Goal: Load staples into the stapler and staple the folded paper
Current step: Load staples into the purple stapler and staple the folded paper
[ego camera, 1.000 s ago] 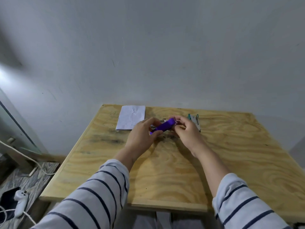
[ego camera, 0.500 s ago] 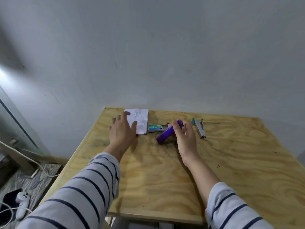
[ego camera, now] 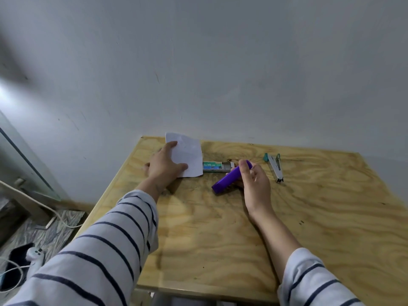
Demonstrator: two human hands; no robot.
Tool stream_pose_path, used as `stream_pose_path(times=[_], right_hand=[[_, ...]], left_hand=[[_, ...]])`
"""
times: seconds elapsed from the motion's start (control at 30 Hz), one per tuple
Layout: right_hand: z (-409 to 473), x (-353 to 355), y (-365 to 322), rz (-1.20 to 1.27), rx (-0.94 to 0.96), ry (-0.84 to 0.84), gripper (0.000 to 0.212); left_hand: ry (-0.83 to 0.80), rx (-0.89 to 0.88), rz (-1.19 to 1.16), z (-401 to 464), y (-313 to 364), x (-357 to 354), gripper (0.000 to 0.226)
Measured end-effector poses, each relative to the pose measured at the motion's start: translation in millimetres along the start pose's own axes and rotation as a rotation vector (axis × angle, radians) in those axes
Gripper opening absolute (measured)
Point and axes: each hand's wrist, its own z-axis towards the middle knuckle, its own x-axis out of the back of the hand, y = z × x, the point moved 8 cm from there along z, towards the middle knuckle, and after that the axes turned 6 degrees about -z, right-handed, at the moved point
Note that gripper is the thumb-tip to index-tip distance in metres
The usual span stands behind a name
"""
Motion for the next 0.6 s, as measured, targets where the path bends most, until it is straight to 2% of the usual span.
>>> stream_pose_path(times=[0.1, 0.27, 0.33, 0.4, 0.47, 0.53, 0.6], right_hand=[[1, 1, 2, -0.018, -0.005, -0.003, 0.023], [-4, 1, 2, 0.022, -0.047, -0.012, 0.029], [-5, -2, 3, 0.149, -0.125, -0.033, 0.028], [-5, -8, 3, 0.376, -0.272, -0.073, 0.021], [0, -13, -1, 0.564, -0.396, -0.106, 0.018], [8, -16, -10, 0.538, -0.426, -0.163, 0.032], [18, -13, -23, 0.421, -0.374, -0.182, 0.04]], left_hand=[[0.057, -0.004, -0.055, -5, 5, 10, 0.068], [0.158, -0.066, -0.185, -15, 25, 37, 0.04], [0.147, -0.095, -0.348, -20, 33, 44, 0.031], [0.126, -0.125, -0.481, -24, 40, 47, 0.021], [0.086, -0.154, -0.554, -29, 49, 46, 0.019], [0.05, -0.201, -0.582, -34, 60, 44, 0.024], [0.029, -0.246, -0.596, -41, 73, 42, 0.026]])
